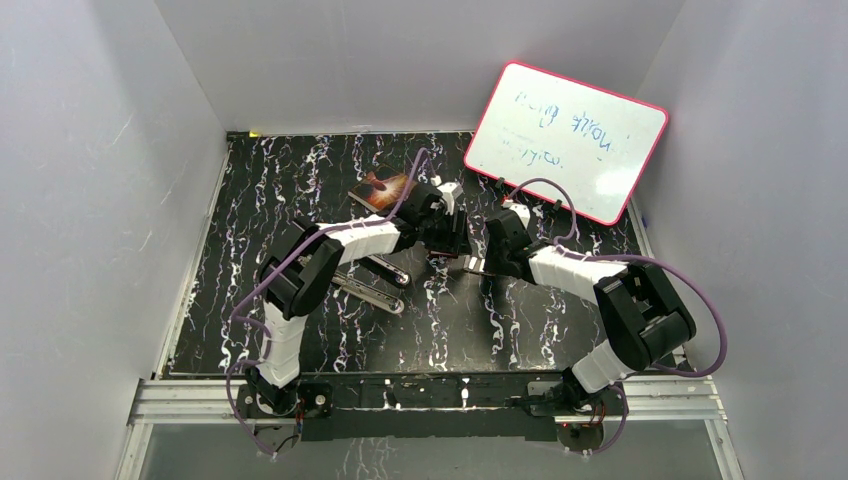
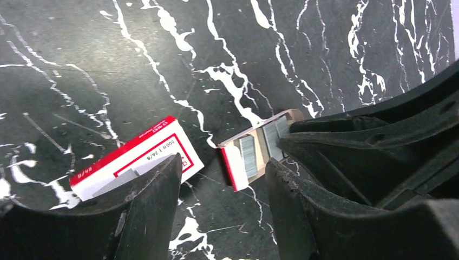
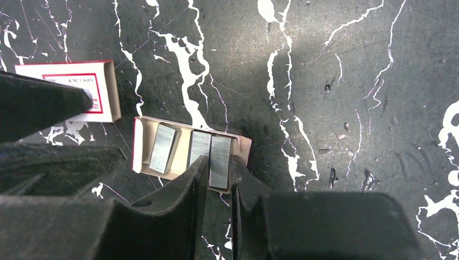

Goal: Load the staples into the stapler

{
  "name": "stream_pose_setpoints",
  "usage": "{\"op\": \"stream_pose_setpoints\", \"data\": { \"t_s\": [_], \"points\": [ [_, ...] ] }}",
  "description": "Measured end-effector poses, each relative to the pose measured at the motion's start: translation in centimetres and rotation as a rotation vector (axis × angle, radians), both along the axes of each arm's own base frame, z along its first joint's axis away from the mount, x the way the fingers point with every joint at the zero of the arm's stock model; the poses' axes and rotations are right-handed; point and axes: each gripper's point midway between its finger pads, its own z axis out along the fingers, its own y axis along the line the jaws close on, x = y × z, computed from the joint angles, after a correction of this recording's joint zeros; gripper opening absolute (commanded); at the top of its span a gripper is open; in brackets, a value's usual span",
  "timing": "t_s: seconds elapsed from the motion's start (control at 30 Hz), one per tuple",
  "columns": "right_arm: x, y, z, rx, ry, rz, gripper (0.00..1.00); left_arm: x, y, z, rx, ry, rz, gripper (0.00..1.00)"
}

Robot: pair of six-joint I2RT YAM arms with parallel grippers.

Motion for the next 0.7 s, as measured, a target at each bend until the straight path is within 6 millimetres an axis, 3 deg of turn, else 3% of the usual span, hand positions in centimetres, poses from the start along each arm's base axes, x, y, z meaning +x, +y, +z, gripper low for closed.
{"op": "stream_pose_setpoints", "data": {
  "t_s": [0.3, 0.53, 0.7],
  "points": [
    [0.1, -0.1, 0.0, 0.005, -0.001, -0.002, 0.28, -1.0, -0.9, -0.2, 0.016, -0.014, -0.02, 0.58],
    [0.1, -0.1, 0.0, 0.002, -0.002, 0.003, 0.28, 0.5, 1.1, 0.0, 0.121, -0.098, 0.041, 0.6],
    [0.1, -0.1, 0.0, -0.001, -0.003, 0.006, 0.28, 0.8, 2.2, 1.9, 0.134, -0.145, 0.058, 0.6]
  ]
}}
